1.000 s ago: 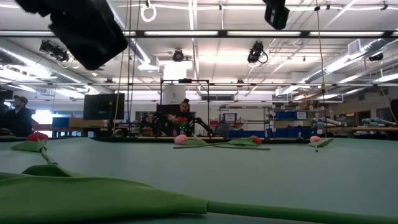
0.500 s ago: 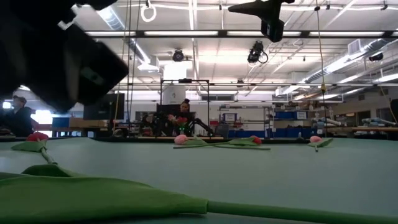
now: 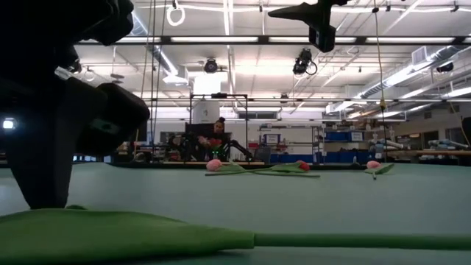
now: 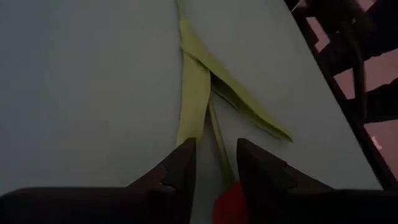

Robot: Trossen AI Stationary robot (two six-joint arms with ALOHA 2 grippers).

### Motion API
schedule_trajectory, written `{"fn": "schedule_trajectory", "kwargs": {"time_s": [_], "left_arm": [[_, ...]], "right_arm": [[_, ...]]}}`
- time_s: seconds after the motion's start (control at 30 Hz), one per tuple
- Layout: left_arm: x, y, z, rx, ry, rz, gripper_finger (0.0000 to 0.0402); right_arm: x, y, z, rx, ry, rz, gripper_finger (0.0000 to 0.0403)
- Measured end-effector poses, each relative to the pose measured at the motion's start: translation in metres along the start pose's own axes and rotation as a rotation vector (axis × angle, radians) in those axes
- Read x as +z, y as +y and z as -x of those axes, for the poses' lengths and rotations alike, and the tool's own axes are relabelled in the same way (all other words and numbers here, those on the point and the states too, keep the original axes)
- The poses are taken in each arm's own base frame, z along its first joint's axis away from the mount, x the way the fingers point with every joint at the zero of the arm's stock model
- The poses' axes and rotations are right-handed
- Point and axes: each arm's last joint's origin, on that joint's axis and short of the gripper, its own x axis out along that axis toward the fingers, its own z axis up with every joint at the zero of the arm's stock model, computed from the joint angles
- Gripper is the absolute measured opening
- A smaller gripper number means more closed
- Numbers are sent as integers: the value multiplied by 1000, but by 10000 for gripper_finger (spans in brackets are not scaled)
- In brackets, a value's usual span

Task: Sort flowers into vase by color
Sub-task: Put the dark red tulip into the yellow flower vase

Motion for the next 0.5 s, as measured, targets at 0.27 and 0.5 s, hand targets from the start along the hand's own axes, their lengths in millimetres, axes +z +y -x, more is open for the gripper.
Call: {"fn": "schedule_trajectory", "kwargs": {"time_s": [0.27,0.5], "left_arm": [[-2,0,0,-3,23,-3,59],[-5,1,1,-13,70,-4,5]], "right_arm": [[0,0,0,0,0,-8,187],[0,0,0,4,5,-5,187]]}}
